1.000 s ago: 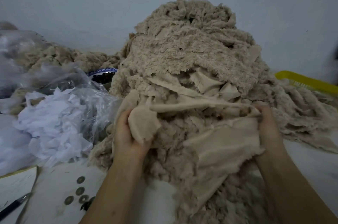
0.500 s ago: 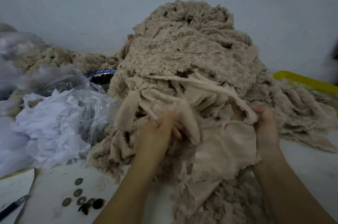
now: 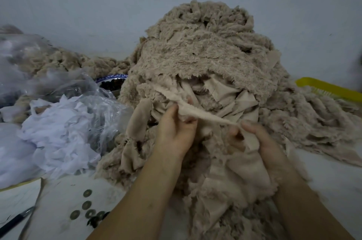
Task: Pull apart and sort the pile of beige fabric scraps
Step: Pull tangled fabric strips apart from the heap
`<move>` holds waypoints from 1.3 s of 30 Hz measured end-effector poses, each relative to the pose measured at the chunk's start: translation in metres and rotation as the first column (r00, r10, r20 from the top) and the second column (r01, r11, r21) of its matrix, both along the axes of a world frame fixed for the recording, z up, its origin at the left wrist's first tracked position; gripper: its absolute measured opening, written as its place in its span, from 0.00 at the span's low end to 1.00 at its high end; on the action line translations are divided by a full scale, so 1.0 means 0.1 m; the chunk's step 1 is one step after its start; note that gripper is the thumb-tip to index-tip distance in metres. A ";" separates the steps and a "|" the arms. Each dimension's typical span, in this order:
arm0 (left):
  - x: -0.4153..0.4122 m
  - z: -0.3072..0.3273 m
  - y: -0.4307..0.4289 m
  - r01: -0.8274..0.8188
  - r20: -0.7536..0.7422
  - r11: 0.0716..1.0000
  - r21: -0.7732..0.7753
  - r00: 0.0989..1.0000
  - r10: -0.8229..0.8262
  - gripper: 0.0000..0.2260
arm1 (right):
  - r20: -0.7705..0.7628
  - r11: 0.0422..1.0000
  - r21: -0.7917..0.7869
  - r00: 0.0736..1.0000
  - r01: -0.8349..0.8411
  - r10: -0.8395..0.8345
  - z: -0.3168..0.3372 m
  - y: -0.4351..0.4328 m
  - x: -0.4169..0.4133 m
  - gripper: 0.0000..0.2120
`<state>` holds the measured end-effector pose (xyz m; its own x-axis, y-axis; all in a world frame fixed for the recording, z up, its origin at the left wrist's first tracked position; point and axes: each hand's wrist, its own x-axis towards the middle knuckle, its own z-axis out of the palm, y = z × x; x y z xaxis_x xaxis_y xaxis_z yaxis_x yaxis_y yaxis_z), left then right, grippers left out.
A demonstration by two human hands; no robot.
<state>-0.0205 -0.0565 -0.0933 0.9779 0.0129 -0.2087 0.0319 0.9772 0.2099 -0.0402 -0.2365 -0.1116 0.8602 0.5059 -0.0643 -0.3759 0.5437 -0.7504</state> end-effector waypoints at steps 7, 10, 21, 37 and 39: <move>-0.08 -0.08 0.24 -0.292 0.027 0.876 0.382 0.952 0.306 0.09 | 0.155 0.594 -0.647 0.845 0.478 -0.511 -0.11 -0.11 0.28 0.17; -0.18 -0.11 0.19 -0.291 0.151 0.773 0.564 0.956 0.250 0.11 | 0.442 0.369 -0.736 0.816 0.567 -0.373 -0.20 -0.03 0.27 0.10; -0.54 -0.35 -0.30 -0.100 0.232 0.589 0.802 0.961 -0.152 0.15 | 0.389 0.824 -0.463 0.910 0.327 -0.143 -0.11 0.34 0.09 0.19; -0.30 -0.33 0.39 -0.330 0.086 0.887 0.324 0.944 0.320 0.22 | 0.127 0.684 -0.098 0.691 0.723 -0.712 -0.18 0.10 0.32 0.11; -0.29 -0.36 0.46 -0.377 0.078 0.857 0.351 0.924 0.374 0.24 | 0.123 0.654 -0.119 0.665 0.747 -0.737 -0.18 0.01 0.33 0.12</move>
